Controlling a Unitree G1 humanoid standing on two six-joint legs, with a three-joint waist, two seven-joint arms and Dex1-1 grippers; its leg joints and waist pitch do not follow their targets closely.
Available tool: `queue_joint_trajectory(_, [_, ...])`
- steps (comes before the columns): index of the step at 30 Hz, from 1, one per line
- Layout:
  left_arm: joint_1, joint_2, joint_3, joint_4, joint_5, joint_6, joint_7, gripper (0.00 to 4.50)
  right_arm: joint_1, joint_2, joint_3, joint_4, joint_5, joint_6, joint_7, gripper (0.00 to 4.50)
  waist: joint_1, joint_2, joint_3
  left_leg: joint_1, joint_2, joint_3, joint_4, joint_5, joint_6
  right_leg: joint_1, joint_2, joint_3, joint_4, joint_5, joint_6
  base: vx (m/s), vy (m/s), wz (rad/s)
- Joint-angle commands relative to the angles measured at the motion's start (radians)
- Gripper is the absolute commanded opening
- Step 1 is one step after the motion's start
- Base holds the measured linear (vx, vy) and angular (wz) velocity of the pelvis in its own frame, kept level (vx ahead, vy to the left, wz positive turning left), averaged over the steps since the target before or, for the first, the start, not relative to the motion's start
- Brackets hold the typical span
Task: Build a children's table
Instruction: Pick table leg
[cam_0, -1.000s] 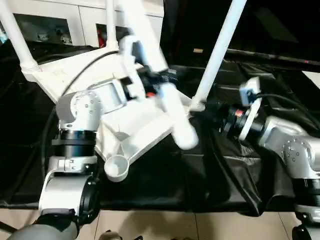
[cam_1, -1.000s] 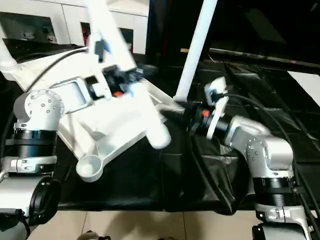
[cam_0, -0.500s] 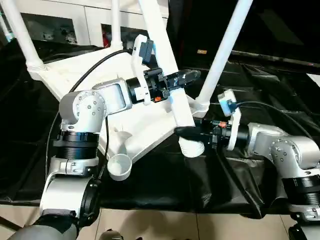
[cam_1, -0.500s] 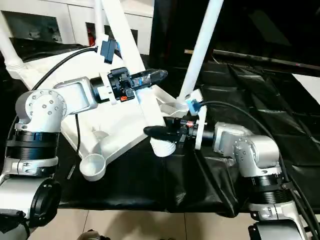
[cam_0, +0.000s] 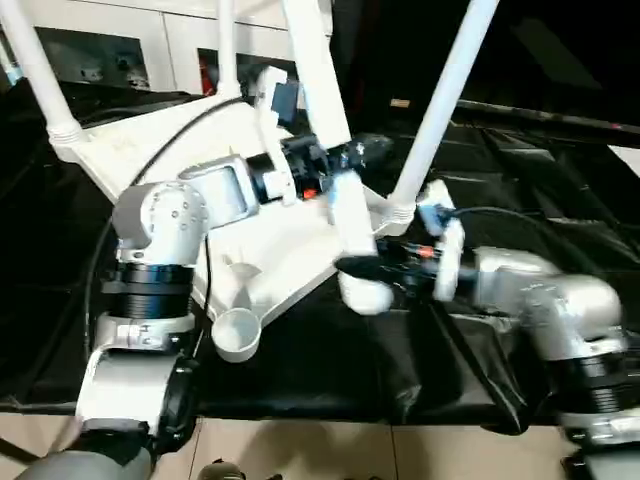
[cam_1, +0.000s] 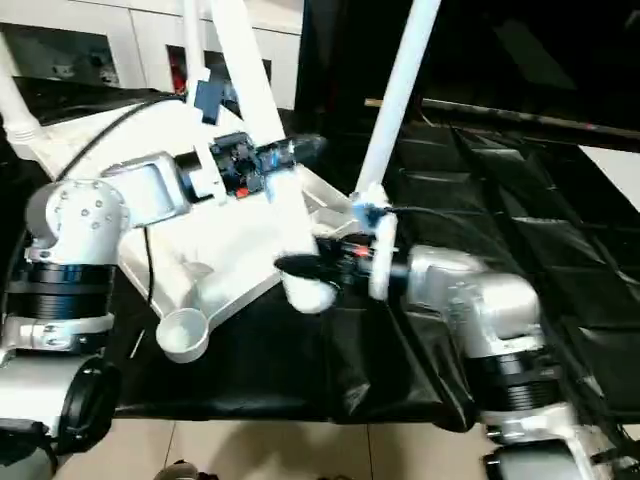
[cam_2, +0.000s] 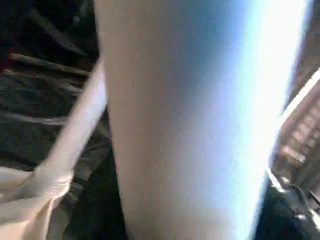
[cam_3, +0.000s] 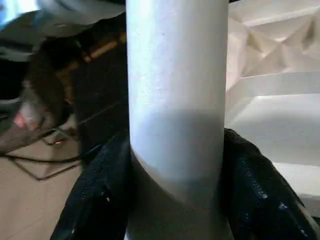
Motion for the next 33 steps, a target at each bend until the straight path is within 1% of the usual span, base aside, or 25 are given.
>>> queue_joint_trajectory(1, [0.004,-0.021,0.011,-0.012,-0.008,0.003,0.037,2.77,-0.005,0.015,-0.035,0.019,-0.039,-0.039,-0.084,2.02,-0.001,0.007,-0.073,0.003,0.01,0.006,-0.068,-0.167,-0.039,0.06,-0.04,0.033,-0.067,-0.263,-0.128,0.0,0.0,0.0])
queue_joint_trajectory(2, [0.021,-0.041,0.012,-0.024,0.033,-0.031,0.109,2.91,-0.007,0.038,-0.027,0.016,-0.063,-0.069,-0.121,2.0,-0.001,0.006,-0.074,0.003,0.01,0.005,-0.069,-0.173,-0.042,0.06,-0.04,0.032,-0.067,-0.262,-0.128,0.0,0.0,0.0])
queue_joint_trajectory(3, [0.033,-0.053,0.011,-0.021,0.071,-0.055,0.169,2.98,-0.006,0.054,-0.024,0.013,-0.068,-0.073,-0.137,2.0,-0.002,0.006,-0.074,0.003,0.011,0.004,-0.07,-0.176,-0.043,0.061,-0.04,0.032,-0.066,-0.261,-0.128,0.0,0.0,0.0])
queue_joint_trajectory(4, [0.044,-0.066,0.019,-0.017,0.088,-0.073,0.211,2.98,-0.003,0.067,-0.018,0.011,-0.081,-0.087,-0.155,1.98,-0.003,0.007,-0.073,0.004,0.012,0.004,-0.07,-0.182,-0.042,0.06,-0.039,0.032,-0.068,-0.254,-0.124,0.0,0.0,0.0])
queue_joint_trajectory(5, [0.051,-0.078,0.03,-0.014,0.089,-0.08,0.234,2.97,-0.001,0.078,-0.013,0.011,-0.093,-0.098,-0.171,1.98,-0.004,0.0,-0.073,0.001,0.009,0.006,-0.069,-0.18,-0.037,0.063,-0.037,0.032,-0.07,-0.254,-0.116,0.0,0.0,0.0])
queue_joint_trajectory(6, [0.058,-0.091,0.044,-0.014,0.092,-0.083,0.27,2.96,0.002,0.091,-0.008,0.013,-0.105,-0.108,-0.189,1.98,-0.001,0.003,-0.073,0.001,0.008,0.005,-0.07,-0.176,-0.038,0.064,-0.039,0.032,-0.068,-0.259,-0.115,0.0,0.0,0.0])
queue_joint_trajectory(7, [0.06,-0.095,0.049,-0.015,0.092,-0.082,0.281,2.96,0.003,0.095,-0.006,0.013,-0.109,-0.111,-0.195,1.98,-0.003,0.004,-0.074,0.001,0.009,0.005,-0.069,-0.175,-0.04,0.062,-0.039,0.033,-0.068,-0.259,-0.113,0.0,0.0,0.0])
queue_joint_trajectory(8, [0.063,-0.106,0.051,-0.017,0.103,-0.099,0.3,2.85,0.004,0.102,0.008,0.016,-0.129,-0.128,-0.21,1.98,-0.004,-0.002,-0.074,0.001,0.008,0.005,-0.069,-0.181,-0.036,0.062,-0.039,0.032,-0.071,-0.274,-0.103,0.0,0.0,0.0])
queue_joint_trajectory(10, [0.063,-0.112,0.055,-0.019,0.098,-0.096,0.301,2.63,0.005,0.105,0.015,0.016,-0.136,-0.134,-0.217,1.98,-0.003,0.001,-0.073,0.002,0.008,0.005,-0.07,-0.187,-0.034,0.06,-0.038,0.032,-0.073,-0.291,-0.09,0.0,0.0,0.0])
queue_joint_trajectory(12, [0.062,-0.117,0.057,-0.02,0.095,-0.098,0.305,2.59,0.003,0.111,0.022,0.018,-0.146,-0.143,-0.227,1.97,-0.004,0.002,-0.072,0.002,0.008,0.004,-0.071,-0.192,-0.033,0.058,-0.037,0.032,-0.074,-0.294,-0.084,0.0,0.0,0.0])
queue_joint_trajectory(14, [0.054,-0.121,0.065,-0.013,0.1,-0.114,0.327,2.25,-0.005,0.124,0.032,0.024,-0.164,-0.159,-0.246,1.97,-0.005,0.001,-0.072,0.001,0.008,0.004,-0.071,-0.193,-0.034,0.058,-0.038,0.032,-0.073,-0.288,-0.083,0.0,0.0,0.0])
queue_joint_trajectory(17, [0.046,-0.122,0.083,0.0,0.109,-0.139,0.363,2.17,-0.017,0.137,0.033,0.039,-0.193,-0.181,-0.272,1.97,-0.007,0.001,-0.072,0.001,0.007,0.004,-0.071,-0.203,-0.033,0.057,-0.037,0.032,-0.075,-0.297,-0.077,0.0,0.0,0.0])
queue_joint_trajectory(19, [0.046,-0.121,0.093,0.003,0.112,-0.152,0.375,1.96,-0.024,0.143,0.031,0.049,-0.207,-0.191,-0.293,1.97,-0.007,0.004,-0.072,0.002,0.007,0.003,-0.072,-0.205,-0.035,0.055,-0.037,0.032,-0.075,-0.306,-0.072,0.0,0.0,0.0])
queue_joint_trajectory(21, [0.052,-0.117,0.084,-0.008,0.104,-0.145,0.357,1.92,-0.02,0.145,0.031,0.04,-0.198,-0.202,-0.269,1.97,-0.007,0.0,-0.072,0.002,0.008,0.004,-0.071,-0.2,-0.033,0.057,-0.037,0.032,-0.072,-0.288,-0.073,0.0,0.0,0.0])
queue_joint_trajectory(22, [0.052,-0.117,0.084,-0.008,0.104,-0.145,0.357,1.92,-0.02,0.145,0.031,0.04,-0.198,-0.202,-0.269,1.97,-0.007,0.0,-0.072,0.002,0.008,0.004,-0.071,-0.2,-0.033,0.057,-0.037,0.032,-0.072,-0.288,-0.073,0.0,0.0,0.0])
queue_joint_trajectory(23, [0.057,-0.113,0.076,-0.018,0.096,-0.134,0.338,1.9,-0.018,0.145,0.034,0.042,-0.206,-0.227,-0.266,1.97,-0.006,0.003,-0.072,0.003,0.009,0.004,-0.071,-0.193,-0.032,0.056,-0.038,0.033,-0.071,-0.271,-0.079,0.0,0.0,0.0])
queue_joint_trajectory(24, [0.058,-0.112,0.073,-0.021,0.093,-0.131,0.334,1.88,-0.017,0.145,0.034,0.044,-0.206,-0.234,-0.262,2.67,-0.007,0.002,-0.073,0.002,0.009,0.004,-0.071,-0.19,-0.032,0.056,-0.037,0.033,-0.07,-0.265,-0.082,0.0,0.0,0.0])
queue_joint_trajectory(25, [0.06,-0.109,0.065,-0.028,0.085,-0.12,0.318,1.88,-0.015,0.144,0.031,0.044,-0.198,-0.233,-0.251,2.67,-0.007,0.0,-0.072,0.002,0.008,0.005,-0.071,-0.191,-0.031,0.056,-0.036,0.033,-0.07,-0.263,-0.085,0.0,0.0,0.0])
queue_joint_trajectory(26, [0.062,-0.107,0.06,-0.033,0.08,-0.113,0.308,1.88,-0.013,0.143,0.028,0.043,-0.191,-0.23,-0.243,2.67,-0.007,0.001,-0.072,0.002,0.008,0.005,-0.071,-0.193,-0.031,0.057,-0.036,0.033,-0.069,-0.265,-0.085,0.0,0.0,0.0])
queue_joint_trajectory(27, [0.063,-0.102,0.053,-0.039,0.072,-0.105,0.292,1.88,-0.012,0.138,0.016,0.037,-0.162,-0.206,-0.219,2.73,-0.008,0.0,-0.071,0.001,0.008,0.005,-0.071,-0.197,-0.028,0.057,-0.037,0.034,-0.07,-0.267,-0.084,0.0,0.0,0.0])
queue_joint_trajectory(29, [0.063,-0.084,0.031,-0.048,0.05,-0.078,0.241,1.88,-0.014,0.111,0.004,0.024,-0.121,-0.154,-0.169,3.0,-0.007,0.002,-0.071,0.004,0.008,0.005,-0.072,-0.202,-0.019,0.057,-0.036,0.033,-0.071,-0.28,-0.084,0.0,0.0,0.0])
queue_joint_trajectory(30, [0.062,-0.07,0.015,-0.055,0.039,-0.064,0.206,1.88,-0.017,0.075,0.005,0.018,-0.106,-0.11,-0.134,3.08,-0.007,0.003,-0.071,0.005,0.008,0.005,-0.071,-0.201,-0.019,0.057,-0.035,0.034,-0.071,-0.277,-0.086,0.0,0.0,0.0])
queue_joint_trajectory(31, [0.063,-0.057,0.001,-0.068,0.018,-0.042,0.162,1.88,-0.017,0.043,0.003,0.015,-0.101,-0.095,-0.108,3.09,-0.003,0.002,-0.071,0.007,0.009,0.006,-0.07,-0.196,-0.018,0.056,-0.034,0.034,-0.07,-0.266,-0.091,0.0,0.0,0.0])
queue_joint_trajectory(32, [0.064,-0.05,-0.005,-0.075,0.008,-0.032,0.142,1.88,-0.018,0.03,0.0,0.014,-0.099,-0.088,-0.099,3.26,0.001,0.003,-0.071,0.008,0.01,0.005,-0.07,-0.183,-0.021,0.058,-0.035,0.035,-0.066,-0.247,-0.102,0.0,0.0,0.0])
queue_joint_trajectory(33, [0.064,-0.036,-0.015,-0.086,-0.016,-0.01,0.098,1.88,-0.028,-0.001,-0.027,0.018,-0.065,-0.045,-0.076,3.26,-0.001,0.001,-0.071,0.005,0.01,0.006,-0.071,-0.179,-0.022,0.058,-0.036,0.035,-0.066,-0.236,-0.108,0.0,0.0,0.0])
